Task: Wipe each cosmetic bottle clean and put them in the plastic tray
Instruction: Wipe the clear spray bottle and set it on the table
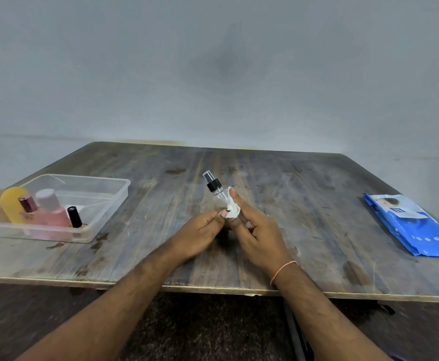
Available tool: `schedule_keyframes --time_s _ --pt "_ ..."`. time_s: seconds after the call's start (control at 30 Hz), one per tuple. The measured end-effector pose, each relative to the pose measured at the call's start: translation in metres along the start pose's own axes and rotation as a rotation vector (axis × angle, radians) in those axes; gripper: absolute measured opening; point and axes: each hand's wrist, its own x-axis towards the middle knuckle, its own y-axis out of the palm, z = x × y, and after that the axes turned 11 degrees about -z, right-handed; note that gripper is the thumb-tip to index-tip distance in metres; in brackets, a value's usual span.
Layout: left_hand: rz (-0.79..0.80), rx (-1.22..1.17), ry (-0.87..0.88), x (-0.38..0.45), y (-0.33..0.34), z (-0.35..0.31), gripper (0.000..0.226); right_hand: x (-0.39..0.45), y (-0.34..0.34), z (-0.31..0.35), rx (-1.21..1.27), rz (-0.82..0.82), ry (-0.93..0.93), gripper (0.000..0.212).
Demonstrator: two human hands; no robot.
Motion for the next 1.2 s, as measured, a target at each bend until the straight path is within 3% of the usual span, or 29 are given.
schedule_keyframes --time_s 0.13,0.2,0.5,0.87,1.0,1.1,1.2 --pt "-0.044 -0.046 -0.013 0.001 -0.001 0.002 0.035 -0.001 0.002 -0.002 -0.103 -0.104 -0.060 0.053" --pt "-0.089 -0.103 -0.022 0.001 -0.003 0.001 0.045 -0.003 0.003 -0.002 -0.145 -0.137 -0.104 0.052" --pt "-0.076 -0.176 -0.011 0.001 -0.004 -0.006 0.058 -0.004 0.001 -0.001 -0.195 -0.093 -0.127 0.030" --pt "0.140 0.065 0.085 -0.003 -0.002 -0.009 0.036 -0.001 -0.003 0.001 -0.045 -0.008 0.020 0.054" --pt "0.186 0.117 0.114 -0.005 -0.002 -0.012 0.027 0.001 -0.003 0.000 0.140 0.006 0.125 0.040" --pt "0.192 0.119 0.108 -0.003 -0.001 -0.004 0.051 0.002 -0.004 0.001 0.283 0.015 0.219 0.026" --pt "0.107 0.088 0.058 -0.002 0.001 0.001 0.047 0.003 -0.005 0.002 0.372 0.016 0.288 0.026"
